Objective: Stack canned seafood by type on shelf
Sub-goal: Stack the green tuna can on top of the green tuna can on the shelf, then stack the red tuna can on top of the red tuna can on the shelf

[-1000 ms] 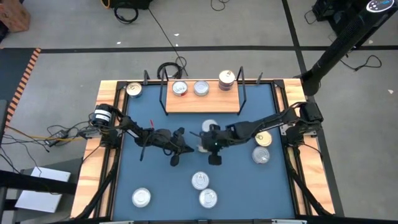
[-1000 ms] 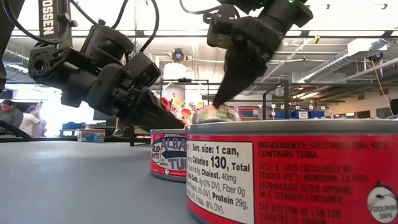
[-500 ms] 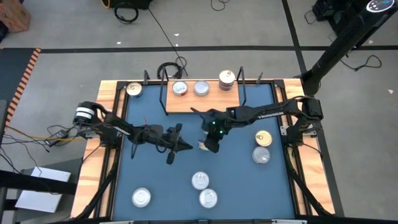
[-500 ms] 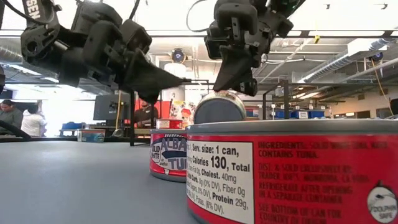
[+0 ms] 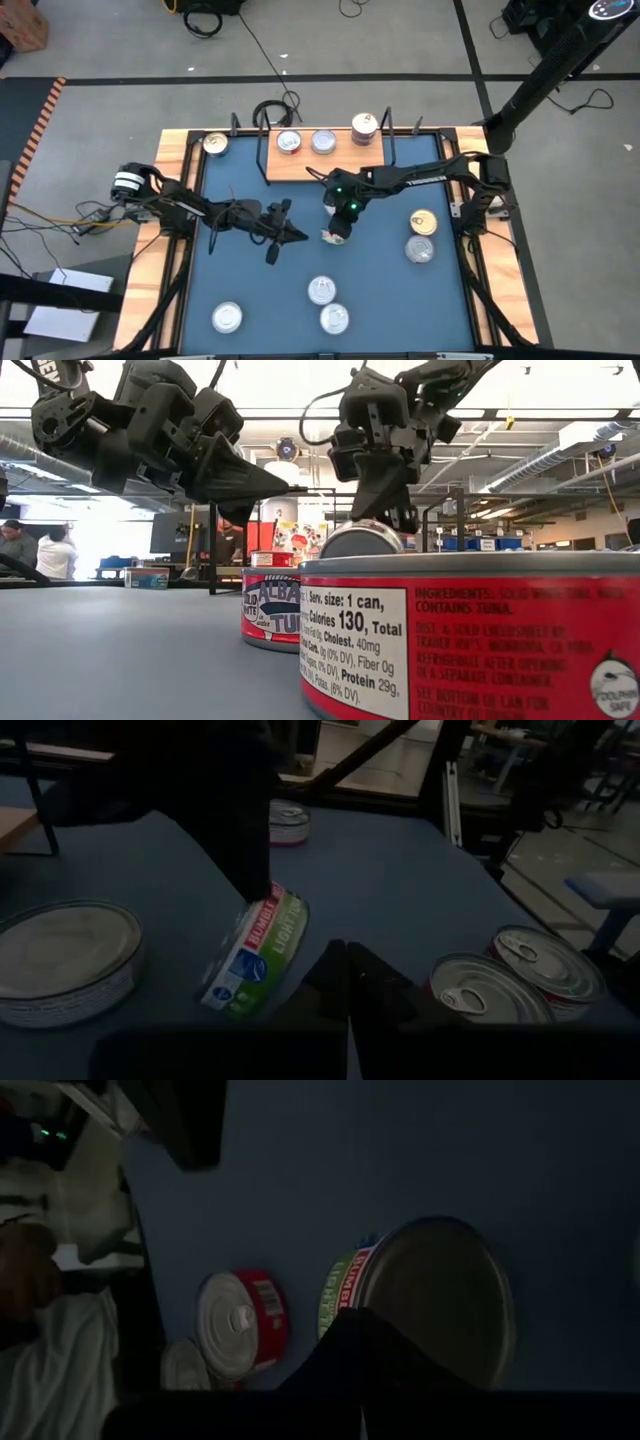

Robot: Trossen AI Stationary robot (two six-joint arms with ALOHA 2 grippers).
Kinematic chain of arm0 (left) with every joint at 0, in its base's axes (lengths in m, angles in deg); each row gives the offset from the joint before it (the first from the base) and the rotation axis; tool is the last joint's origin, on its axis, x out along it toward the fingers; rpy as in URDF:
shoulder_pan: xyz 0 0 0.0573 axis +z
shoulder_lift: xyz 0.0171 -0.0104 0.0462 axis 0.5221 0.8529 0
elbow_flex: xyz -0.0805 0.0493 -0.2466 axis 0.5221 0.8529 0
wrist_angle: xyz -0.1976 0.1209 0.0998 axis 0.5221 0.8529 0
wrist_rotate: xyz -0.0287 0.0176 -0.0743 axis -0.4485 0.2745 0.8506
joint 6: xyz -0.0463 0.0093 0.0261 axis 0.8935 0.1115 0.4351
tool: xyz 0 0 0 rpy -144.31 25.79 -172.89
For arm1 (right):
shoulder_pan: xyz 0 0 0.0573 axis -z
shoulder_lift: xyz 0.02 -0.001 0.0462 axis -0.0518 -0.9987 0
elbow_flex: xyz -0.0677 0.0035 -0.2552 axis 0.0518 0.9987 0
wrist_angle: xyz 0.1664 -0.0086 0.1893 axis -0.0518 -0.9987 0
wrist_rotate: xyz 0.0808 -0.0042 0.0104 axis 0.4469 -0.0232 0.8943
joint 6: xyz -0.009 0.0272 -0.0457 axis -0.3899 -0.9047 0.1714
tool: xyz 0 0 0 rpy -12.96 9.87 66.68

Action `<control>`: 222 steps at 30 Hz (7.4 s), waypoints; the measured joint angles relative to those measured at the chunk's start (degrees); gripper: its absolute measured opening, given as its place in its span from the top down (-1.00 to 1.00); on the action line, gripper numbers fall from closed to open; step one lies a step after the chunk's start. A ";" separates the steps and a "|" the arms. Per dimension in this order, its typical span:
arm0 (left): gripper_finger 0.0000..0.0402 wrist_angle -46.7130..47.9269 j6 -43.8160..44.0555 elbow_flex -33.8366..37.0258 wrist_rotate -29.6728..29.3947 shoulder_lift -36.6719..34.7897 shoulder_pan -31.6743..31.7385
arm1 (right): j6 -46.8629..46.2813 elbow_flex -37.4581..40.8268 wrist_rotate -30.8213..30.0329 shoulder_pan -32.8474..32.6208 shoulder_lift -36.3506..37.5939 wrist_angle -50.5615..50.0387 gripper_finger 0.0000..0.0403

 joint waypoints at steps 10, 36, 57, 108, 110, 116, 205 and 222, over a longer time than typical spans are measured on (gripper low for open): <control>0.97 0.36 1.08 -0.02 0.08 0.00 0.00 | 1.40 -0.09 2.23 2.30 -1.37 1.32 1.00; 0.97 0.87 1.26 -0.02 -0.44 0.00 0.00 | 7.64 -1.88 -9.82 4.30 -0.33 -1.77 0.06; 0.97 0.85 0.38 -0.02 -1.02 0.00 0.01 | 4.18 -10.58 -29.84 -6.52 -0.16 -17.38 -0.44; 0.97 0.99 -1.86 -0.02 -3.50 0.00 0.01 | 19.48 -4.16 -41.39 -11.46 -0.09 -8.18 0.28; 0.97 0.90 -1.77 -0.02 -3.59 0.00 0.02 | 22.42 -5.65 -44.16 -11.48 -0.09 -9.90 0.28; 0.97 -0.73 -1.68 -0.02 -4.00 0.00 -0.09 | 33.82 -10.08 -55.71 -10.20 -0.09 -11.92 0.28; 0.97 -0.25 8.82 -0.68 2.03 0.00 0.81 | 70.02 -11.31 -67.76 9.82 -2.62 2.76 -0.40; 0.76 1.23 11.99 -0.76 7.09 0.00 -0.53 | 45.87 1.23 -37.63 2.14 8.93 5.40 0.94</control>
